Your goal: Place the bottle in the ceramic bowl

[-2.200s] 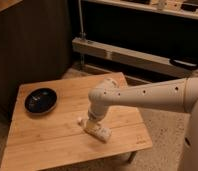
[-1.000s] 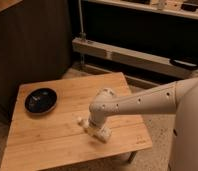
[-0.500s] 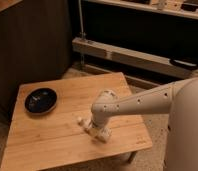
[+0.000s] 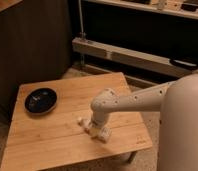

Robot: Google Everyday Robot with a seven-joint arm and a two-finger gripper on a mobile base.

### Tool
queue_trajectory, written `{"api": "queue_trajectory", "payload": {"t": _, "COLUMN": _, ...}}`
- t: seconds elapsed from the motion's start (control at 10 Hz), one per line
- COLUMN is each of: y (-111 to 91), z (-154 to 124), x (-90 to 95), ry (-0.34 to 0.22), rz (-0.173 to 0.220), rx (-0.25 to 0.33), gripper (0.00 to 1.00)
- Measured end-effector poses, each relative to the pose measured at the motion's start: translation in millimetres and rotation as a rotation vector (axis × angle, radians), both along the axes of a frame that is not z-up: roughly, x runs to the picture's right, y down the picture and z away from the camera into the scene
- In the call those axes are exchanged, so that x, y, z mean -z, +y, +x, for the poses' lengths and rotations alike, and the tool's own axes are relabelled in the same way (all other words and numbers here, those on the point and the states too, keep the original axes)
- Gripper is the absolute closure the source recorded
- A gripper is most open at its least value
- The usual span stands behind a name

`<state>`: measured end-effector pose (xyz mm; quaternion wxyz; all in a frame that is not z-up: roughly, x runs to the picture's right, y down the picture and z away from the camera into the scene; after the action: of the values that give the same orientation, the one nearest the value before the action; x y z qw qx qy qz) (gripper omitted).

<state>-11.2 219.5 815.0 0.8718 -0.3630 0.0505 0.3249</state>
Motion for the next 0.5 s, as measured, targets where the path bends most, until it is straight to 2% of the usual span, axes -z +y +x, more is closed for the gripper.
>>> {"api": "queue_trajectory", "payload": {"t": 0.1, "y": -1, "z": -2, "x": -1.3, "ry": -0.003, "rz": -0.017, "rx": -0.006, "gripper": 0.63}}
{"api": "queue_trajectory", "payload": {"t": 0.2, "y": -9, "z": -10, "x": -2.0, "ry": -0.016, "rz": -0.028, "rx": -0.019, "gripper": 0.75}}
{"api": "queue_trajectory", "payload": {"t": 0.3, "y": -21, "z": -23, "x": -0.8, "ry": -0.033, "rz": -0.028, "rx": -0.023, "gripper": 0.87}}
{"api": "queue_trajectory", "payload": {"t": 0.4, "y": -31, "z": -32, "x": 0.9, "ry": -0.043, "rz": -0.024, "rx": -0.021, "gripper": 0.93}}
{"api": "queue_trajectory", "payload": {"t": 0.5, "y": -53, "z": -52, "x": 3.1, "ry": -0.062, "rz": -0.013, "rx": -0.016, "gripper": 1.0}}
